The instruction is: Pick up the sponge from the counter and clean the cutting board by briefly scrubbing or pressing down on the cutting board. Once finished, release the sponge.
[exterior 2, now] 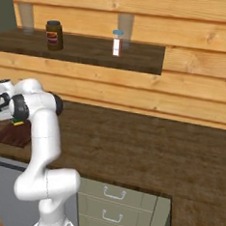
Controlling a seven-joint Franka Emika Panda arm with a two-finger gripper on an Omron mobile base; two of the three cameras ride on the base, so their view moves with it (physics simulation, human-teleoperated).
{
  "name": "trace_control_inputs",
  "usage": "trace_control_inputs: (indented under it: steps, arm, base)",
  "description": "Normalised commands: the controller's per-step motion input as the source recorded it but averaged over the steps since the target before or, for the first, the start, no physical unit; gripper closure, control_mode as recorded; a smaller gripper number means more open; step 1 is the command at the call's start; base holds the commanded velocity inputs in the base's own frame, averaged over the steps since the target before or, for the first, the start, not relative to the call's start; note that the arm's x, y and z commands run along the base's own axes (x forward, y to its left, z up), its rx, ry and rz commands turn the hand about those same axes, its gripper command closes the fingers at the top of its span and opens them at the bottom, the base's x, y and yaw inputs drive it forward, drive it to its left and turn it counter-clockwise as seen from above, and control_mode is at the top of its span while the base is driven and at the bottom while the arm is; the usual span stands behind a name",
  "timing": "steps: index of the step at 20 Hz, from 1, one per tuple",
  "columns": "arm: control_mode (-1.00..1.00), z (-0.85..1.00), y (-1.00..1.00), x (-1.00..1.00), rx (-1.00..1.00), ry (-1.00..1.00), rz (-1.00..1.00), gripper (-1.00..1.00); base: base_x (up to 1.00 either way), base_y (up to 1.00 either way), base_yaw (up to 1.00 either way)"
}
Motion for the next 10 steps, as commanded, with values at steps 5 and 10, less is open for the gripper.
trace_control_inputs:
  steps: [5, 10]
  arm:
    - [-1.00, -0.47, 1.00, -1.00, -0.02, 0.02, 0.00, 1.00]
    - [-1.00, -0.95, -0.31, -0.95, 0.01, -0.24, -0.23, 1.00]
  base:
    - [0.00, 0.00, 0.00]
    - [0.00, 0.00, 0.00]
